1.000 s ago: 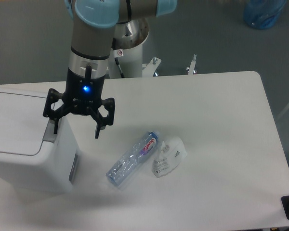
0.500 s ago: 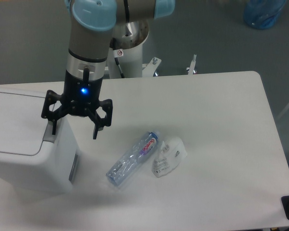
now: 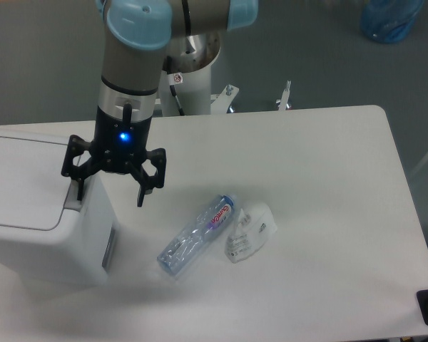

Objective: Open the trash can
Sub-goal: 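Press down on the lid edge with the gripper fingers, then raise the gripper up and away from the opened trash can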

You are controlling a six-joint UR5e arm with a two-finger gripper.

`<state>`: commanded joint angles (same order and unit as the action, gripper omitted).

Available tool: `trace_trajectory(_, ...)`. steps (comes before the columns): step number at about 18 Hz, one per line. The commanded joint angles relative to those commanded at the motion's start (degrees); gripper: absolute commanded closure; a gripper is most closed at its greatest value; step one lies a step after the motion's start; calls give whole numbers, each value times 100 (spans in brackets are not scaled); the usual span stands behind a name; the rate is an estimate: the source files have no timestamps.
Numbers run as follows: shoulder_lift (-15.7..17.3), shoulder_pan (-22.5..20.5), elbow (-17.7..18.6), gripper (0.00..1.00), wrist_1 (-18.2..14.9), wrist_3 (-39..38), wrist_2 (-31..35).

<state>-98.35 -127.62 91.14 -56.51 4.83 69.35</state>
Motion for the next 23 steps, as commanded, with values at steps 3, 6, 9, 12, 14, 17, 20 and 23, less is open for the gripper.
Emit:
trace_trajectory(3,0,-9,26,0,0,0,0)
trace_trajectory(6,-9,0,26,0,0,0,0)
trace_trajectory(9,0,0,9,0,-9,0,0)
trace_trajectory(12,26,-9,-79,0,-18,9,0)
trace_trajectory(14,53,-17,-210,0,-18,17,0)
trace_trajectory(17,18,-87,-386,0,18,166,122)
trace_trajectory(20,-96,-604,-334,0,9,1252,631)
trace_trajectory(23,-377,-1071,-360,0,9,2177,870)
